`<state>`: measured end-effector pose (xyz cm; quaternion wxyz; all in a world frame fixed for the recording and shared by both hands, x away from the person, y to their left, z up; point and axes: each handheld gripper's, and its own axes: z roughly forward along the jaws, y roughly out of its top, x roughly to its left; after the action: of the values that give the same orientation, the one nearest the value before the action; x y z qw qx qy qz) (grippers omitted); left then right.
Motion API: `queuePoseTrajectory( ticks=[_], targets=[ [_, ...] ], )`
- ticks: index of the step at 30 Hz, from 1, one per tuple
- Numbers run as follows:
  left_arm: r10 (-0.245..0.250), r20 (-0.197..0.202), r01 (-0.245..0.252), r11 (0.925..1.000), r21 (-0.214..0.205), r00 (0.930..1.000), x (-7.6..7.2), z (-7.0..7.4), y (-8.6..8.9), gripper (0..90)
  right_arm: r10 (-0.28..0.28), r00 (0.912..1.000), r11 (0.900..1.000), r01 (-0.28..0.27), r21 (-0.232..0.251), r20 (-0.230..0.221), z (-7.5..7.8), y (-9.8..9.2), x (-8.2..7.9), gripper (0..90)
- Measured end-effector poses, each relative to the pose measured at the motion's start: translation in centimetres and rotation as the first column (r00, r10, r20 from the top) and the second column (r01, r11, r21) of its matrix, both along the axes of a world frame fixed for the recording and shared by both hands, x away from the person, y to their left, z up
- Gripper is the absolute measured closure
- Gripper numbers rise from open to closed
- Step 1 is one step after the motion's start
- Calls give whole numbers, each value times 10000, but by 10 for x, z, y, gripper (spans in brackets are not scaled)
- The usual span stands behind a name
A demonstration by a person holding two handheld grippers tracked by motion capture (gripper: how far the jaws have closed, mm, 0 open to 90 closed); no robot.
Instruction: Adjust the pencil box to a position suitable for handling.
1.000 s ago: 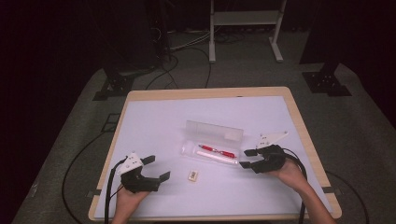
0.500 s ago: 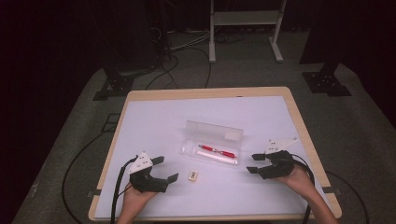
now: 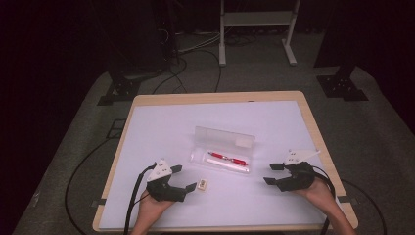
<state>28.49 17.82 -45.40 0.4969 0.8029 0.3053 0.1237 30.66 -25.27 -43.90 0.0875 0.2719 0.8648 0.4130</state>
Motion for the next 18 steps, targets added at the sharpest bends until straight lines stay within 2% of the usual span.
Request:
queuePoseTrajectory(
  ticks=[5, 18],
  targets=[
    [10, -193, -8, 9999, 105, 9998, 1, -3, -6, 138, -182, 9998, 9996, 184, 203, -58, -3, -6, -5, 377],
    [-259, -255, 268, 9990, 363, 9993, 2, -6, -20, 199, -540, 9983, 9977, 548, 398, -201, -13, -21, -14, 362]
  ],
)
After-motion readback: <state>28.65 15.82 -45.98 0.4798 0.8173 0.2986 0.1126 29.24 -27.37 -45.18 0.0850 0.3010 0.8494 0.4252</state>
